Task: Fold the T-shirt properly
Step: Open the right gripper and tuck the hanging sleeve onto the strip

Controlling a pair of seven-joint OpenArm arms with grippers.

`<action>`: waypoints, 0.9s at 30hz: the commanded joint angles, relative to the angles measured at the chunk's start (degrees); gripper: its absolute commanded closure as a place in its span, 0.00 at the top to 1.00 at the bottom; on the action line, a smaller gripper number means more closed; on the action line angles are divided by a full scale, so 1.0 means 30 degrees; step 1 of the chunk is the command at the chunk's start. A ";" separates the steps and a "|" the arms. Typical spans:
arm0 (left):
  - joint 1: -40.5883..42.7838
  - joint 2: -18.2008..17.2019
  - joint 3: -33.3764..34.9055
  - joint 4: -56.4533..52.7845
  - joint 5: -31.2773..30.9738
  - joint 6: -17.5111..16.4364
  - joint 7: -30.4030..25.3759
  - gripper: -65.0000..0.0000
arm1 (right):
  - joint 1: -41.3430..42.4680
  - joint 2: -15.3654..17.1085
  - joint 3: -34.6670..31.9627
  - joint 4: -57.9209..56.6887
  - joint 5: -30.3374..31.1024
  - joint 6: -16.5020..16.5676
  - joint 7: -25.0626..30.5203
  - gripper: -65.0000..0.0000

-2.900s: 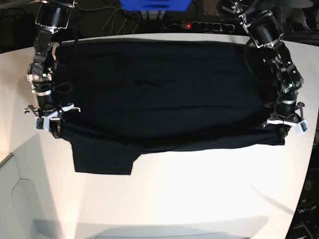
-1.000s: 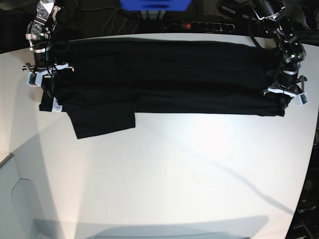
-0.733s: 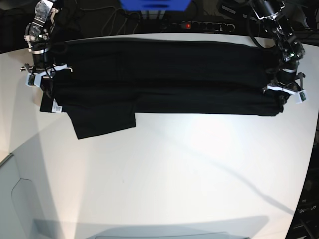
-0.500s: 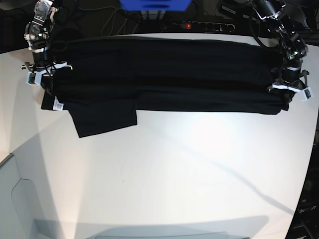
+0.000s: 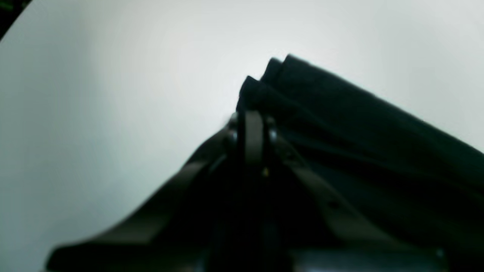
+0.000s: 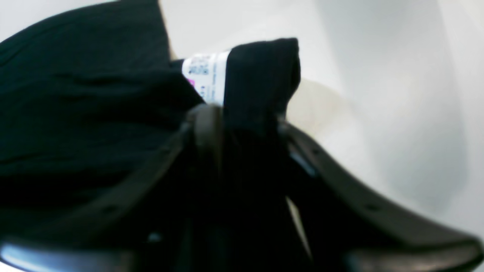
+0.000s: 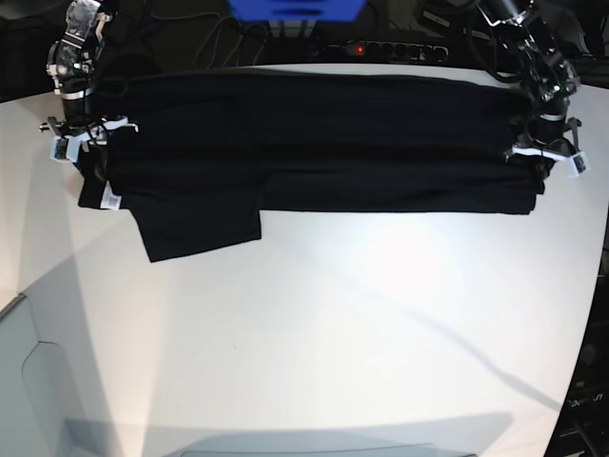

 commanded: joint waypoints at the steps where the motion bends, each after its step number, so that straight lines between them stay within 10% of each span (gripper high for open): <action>1: -0.0109 -0.0280 -0.0081 0.0309 -0.0121 -0.0046 -0.0451 0.01 | -0.0064 0.0226 0.0221 0.0890 0.0496 0.0169 0.0737 0.38; 11: -0.0314 -0.0251 -0.0198 0.0484 -0.0268 -0.0046 0.2714 0.01 | 0.0522 -0.1650 0.0924 0.5051 0.0379 0.0169 0.0298 0.52; 20: -0.0285 -0.0251 -0.0198 0.0484 -0.0268 -0.0046 0.2802 0.28 | 0.5621 -0.0331 -0.3559 0.4055 0.0350 0.0081 -0.8552 0.58; 27: -0.0256 -0.0251 -0.0198 0.0484 -0.0268 -0.0046 0.2890 0.34 | 0.9284 0.0167 -0.4057 -0.1396 0.0350 0.0023 -0.9783 0.58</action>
